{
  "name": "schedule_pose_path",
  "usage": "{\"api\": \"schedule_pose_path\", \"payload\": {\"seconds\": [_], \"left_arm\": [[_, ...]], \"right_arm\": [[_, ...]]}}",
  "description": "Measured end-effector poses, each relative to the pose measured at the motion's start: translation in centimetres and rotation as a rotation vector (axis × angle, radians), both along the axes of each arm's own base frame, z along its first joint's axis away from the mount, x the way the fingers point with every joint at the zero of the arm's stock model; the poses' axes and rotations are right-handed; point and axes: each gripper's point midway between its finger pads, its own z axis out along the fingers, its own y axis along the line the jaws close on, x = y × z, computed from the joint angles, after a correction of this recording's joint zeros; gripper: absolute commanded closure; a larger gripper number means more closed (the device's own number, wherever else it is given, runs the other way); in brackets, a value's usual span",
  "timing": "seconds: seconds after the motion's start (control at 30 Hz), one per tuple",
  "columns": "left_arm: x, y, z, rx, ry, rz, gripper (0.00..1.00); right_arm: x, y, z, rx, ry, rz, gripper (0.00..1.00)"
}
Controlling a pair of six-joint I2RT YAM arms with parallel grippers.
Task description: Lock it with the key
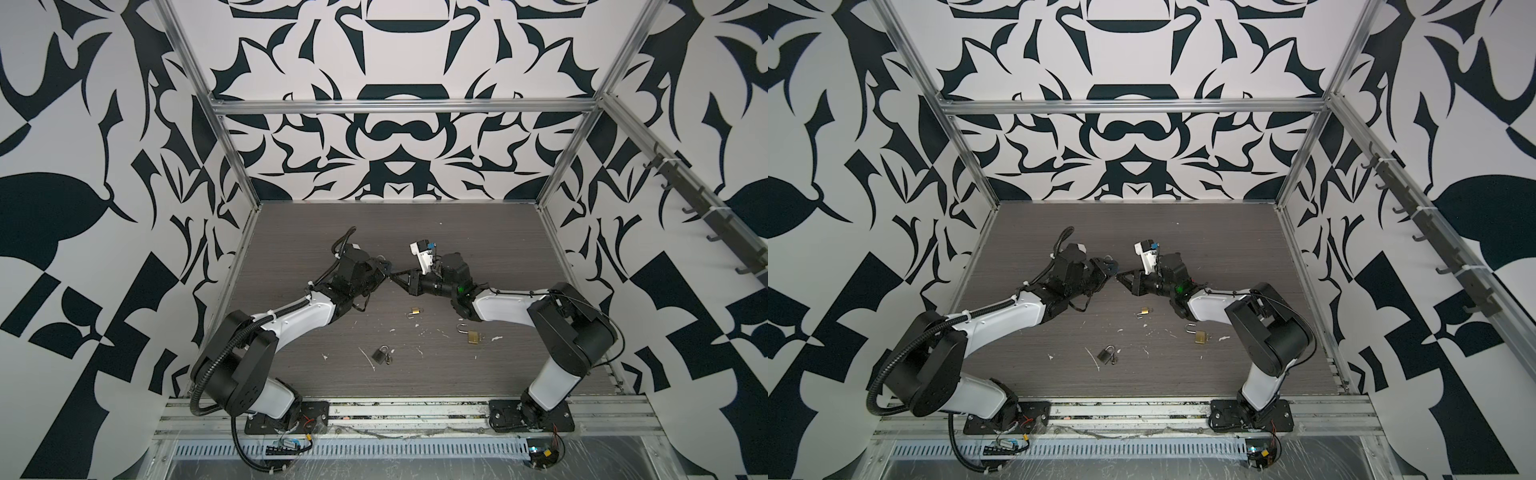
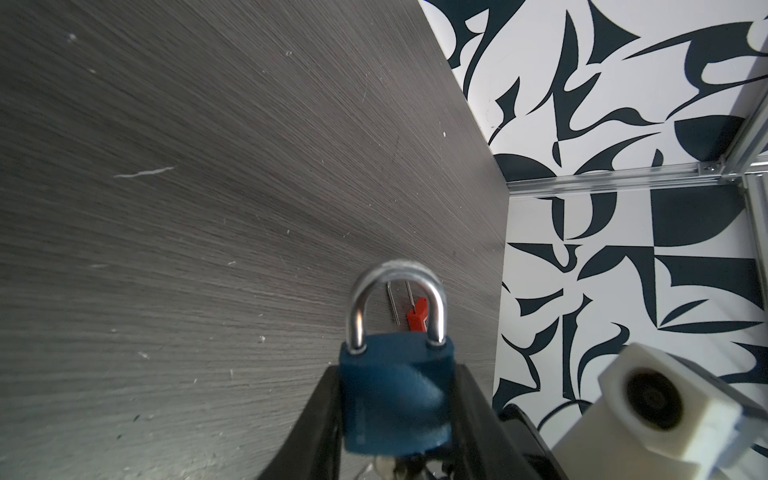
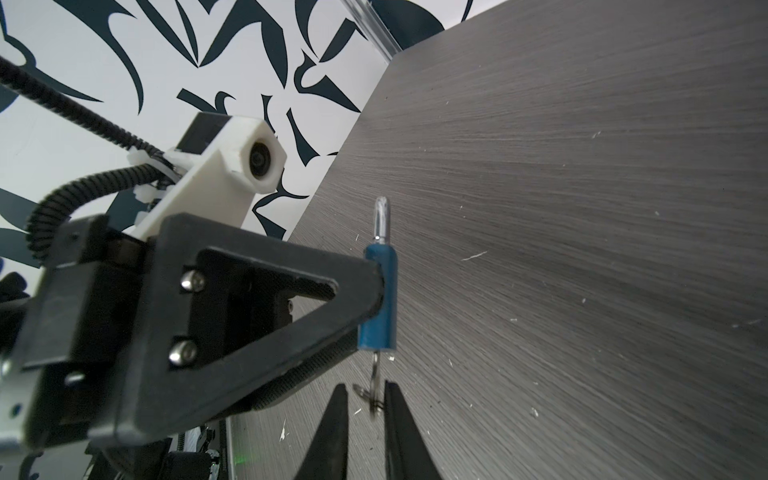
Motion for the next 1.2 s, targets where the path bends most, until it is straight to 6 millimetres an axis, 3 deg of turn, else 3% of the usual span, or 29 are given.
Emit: {"api": "schedule_pose_path", "payload": {"seconds": [0.3,0.83,0.9,1.07,1.2], "left_arm": [[-0.1,-0.1,-0.3,0.002,0.01,-0.005,1.0],[0.5,0.3,-0.5,0.001,0.044,-0.008,1.0],[0.8,0.9,-0.6,-0.001,0.053,0.001,1.0],[3.4,4.9,-0.4,0.011,0.051,0.117,1.0],[4.8,6.5,0.9,0.043,0.019,0.15,1.0]], "right_arm": [[0.0,0.0,-0.3,-0.004,0.007,-0.001,0.99],[0.0,-0.1,-0.5,0.007,-0.004,0.007,1.0],[-0.7,-0.3,-0.9,0.007,0.003,0.02,1.0],[-4.3,-1.6,-3.3,-0.029,0.067,0.08,1.0],[-6.0,-2.8,-3.5,-0.062,0.076,0.078,1.0]]}}
